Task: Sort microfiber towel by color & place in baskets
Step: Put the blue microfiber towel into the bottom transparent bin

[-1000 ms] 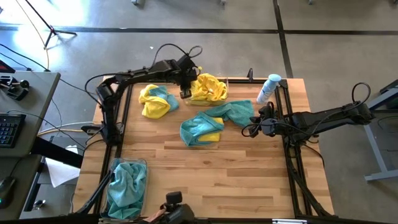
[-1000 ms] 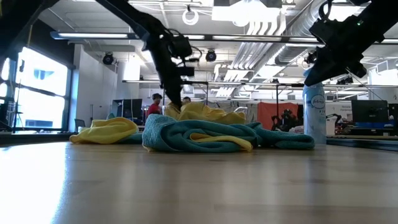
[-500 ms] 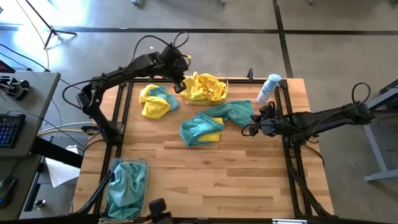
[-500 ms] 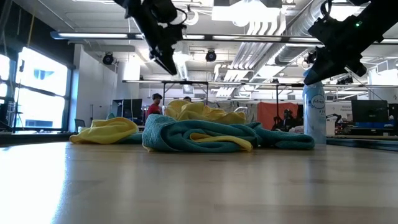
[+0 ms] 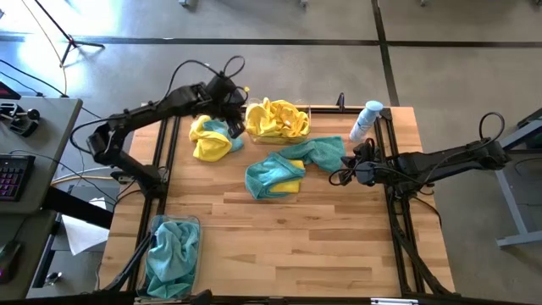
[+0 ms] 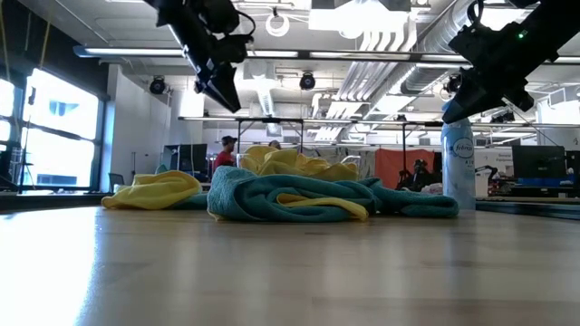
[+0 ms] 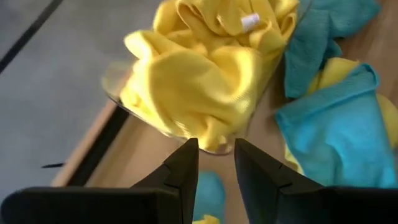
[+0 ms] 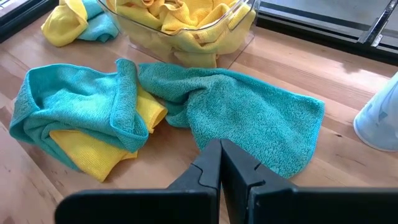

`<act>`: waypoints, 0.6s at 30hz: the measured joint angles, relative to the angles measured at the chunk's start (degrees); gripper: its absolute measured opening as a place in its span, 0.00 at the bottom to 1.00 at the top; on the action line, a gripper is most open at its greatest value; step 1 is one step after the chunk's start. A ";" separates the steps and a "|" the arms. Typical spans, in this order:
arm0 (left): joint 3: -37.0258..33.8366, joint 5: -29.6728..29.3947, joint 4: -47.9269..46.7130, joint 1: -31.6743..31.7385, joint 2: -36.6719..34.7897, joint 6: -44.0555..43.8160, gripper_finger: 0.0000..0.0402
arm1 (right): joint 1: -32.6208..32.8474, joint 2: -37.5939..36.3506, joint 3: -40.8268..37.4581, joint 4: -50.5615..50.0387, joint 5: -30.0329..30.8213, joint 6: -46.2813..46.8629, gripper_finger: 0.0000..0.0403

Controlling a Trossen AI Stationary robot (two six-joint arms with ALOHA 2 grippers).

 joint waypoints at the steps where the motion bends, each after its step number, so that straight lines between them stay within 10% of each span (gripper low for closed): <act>1: -1.46 0.05 0.89 -0.70 -0.65 -0.66 0.23 | -0.01 0.01 0.00 0.01 0.00 -0.01 0.00; 10: -7.40 -0.63 4.86 -9.19 -2.39 -7.30 0.23 | -0.01 0.01 0.00 0.03 0.00 -0.18 0.00; 18: -7.42 -3.52 4.50 -15.03 -0.68 -29.99 0.23 | 0.01 0.00 0.00 0.29 0.13 -1.55 0.00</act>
